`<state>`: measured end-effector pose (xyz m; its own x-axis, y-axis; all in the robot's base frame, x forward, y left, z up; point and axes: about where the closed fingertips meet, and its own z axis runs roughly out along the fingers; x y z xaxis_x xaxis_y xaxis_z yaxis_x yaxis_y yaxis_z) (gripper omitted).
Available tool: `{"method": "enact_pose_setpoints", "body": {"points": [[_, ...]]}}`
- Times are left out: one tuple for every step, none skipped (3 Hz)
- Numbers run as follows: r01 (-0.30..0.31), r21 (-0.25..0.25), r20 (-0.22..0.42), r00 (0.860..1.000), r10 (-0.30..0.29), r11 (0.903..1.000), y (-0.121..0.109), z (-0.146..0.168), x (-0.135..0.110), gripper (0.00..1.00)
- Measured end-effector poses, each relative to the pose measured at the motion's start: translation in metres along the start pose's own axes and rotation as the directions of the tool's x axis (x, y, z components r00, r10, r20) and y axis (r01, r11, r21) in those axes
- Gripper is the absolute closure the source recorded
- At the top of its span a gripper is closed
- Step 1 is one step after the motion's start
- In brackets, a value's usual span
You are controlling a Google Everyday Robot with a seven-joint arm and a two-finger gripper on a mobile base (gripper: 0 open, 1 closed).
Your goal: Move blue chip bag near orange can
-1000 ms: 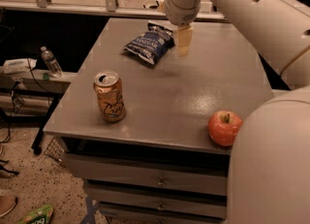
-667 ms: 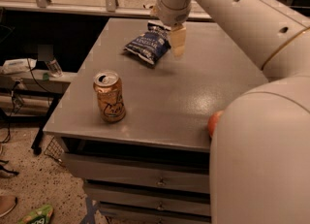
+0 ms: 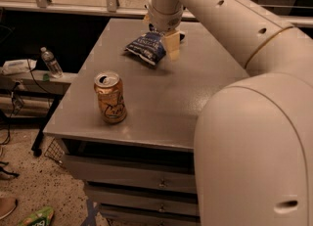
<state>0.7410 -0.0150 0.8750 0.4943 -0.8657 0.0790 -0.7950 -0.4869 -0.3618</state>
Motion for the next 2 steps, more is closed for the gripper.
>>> {"method": "enact_pose_setpoints", "body": {"points": [[0.032, -0.013, 0.030, 0.999, -0.031, 0.9994, -0.005, 0.009, -0.013, 0.00], [0.058, -0.032, 0.062, 0.996, -0.056, 0.9978, -0.007, 0.019, -0.024, 0.00]]}}
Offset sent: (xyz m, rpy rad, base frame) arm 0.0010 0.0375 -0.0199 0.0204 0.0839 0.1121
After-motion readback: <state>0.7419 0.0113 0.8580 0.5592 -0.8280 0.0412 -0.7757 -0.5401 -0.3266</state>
